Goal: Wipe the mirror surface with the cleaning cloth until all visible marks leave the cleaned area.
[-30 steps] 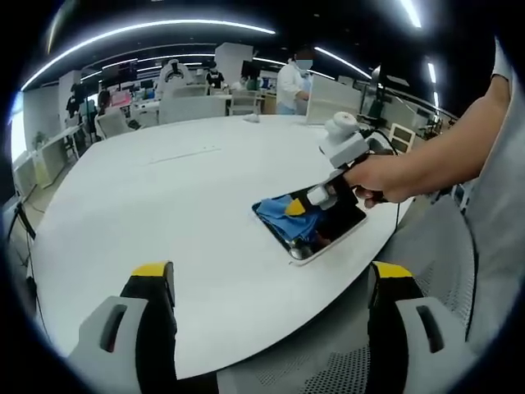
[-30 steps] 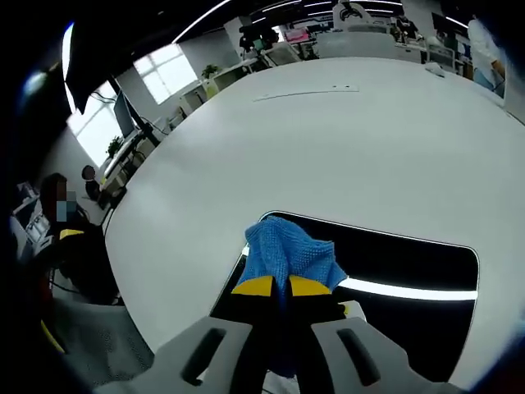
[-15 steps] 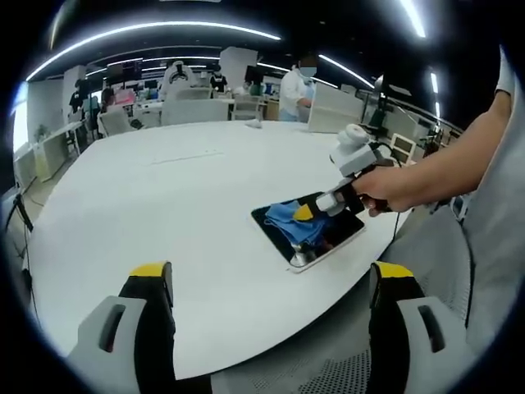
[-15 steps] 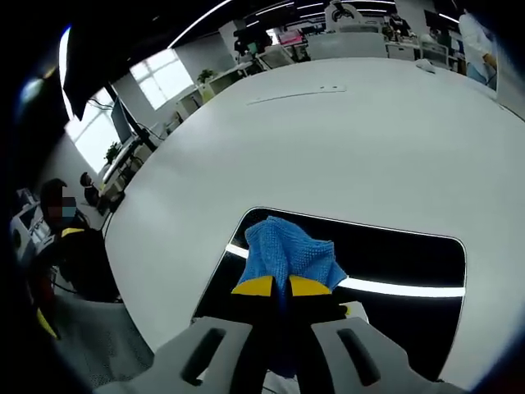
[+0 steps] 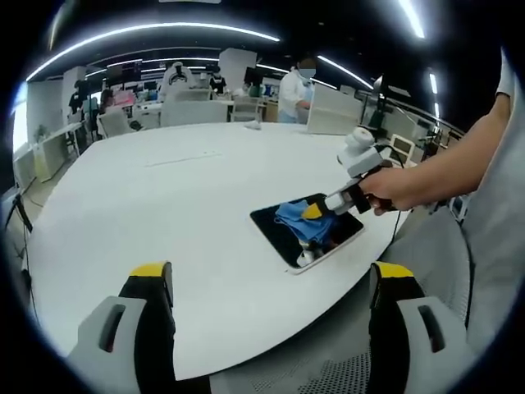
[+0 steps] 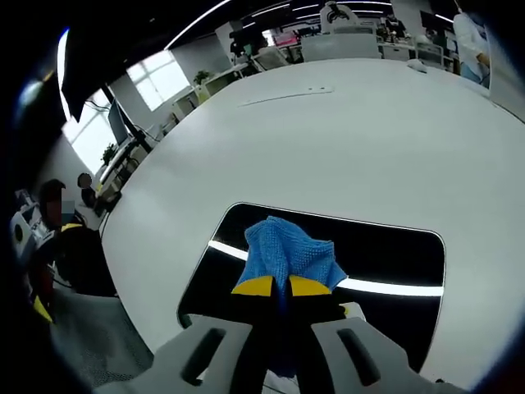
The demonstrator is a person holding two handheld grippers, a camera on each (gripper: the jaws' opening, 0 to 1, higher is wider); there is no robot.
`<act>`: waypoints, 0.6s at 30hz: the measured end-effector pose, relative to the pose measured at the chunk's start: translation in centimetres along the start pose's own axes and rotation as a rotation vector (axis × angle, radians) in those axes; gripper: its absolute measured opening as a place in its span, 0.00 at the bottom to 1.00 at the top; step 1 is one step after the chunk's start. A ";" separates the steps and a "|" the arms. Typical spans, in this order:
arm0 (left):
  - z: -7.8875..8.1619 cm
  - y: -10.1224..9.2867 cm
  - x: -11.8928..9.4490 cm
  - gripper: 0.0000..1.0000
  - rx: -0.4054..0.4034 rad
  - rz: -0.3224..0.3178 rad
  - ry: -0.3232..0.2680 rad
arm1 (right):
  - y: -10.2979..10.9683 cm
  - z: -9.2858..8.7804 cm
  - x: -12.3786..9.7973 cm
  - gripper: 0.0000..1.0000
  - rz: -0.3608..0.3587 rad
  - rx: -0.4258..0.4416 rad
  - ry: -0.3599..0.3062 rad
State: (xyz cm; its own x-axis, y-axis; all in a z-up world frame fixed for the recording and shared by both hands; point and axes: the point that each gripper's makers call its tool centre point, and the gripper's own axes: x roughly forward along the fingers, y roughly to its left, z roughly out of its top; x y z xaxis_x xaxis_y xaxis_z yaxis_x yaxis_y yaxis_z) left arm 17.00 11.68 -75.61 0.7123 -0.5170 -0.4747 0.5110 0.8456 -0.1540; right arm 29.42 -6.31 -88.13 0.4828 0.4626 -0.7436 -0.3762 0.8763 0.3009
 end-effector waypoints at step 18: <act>-0.1 -0.1 0.2 0.99 0.006 -0.004 0.009 | -3.2 -0.3 -0.7 0.00 -0.008 0.020 -0.007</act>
State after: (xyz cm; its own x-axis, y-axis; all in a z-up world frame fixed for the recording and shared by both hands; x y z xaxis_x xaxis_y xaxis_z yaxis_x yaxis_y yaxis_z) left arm 17.00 11.55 -75.80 0.7057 -0.5195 -0.4818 0.5170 0.8425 -0.1512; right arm 30.04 -9.50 -88.71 0.4914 0.4563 -0.7419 -0.3567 0.8825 0.3065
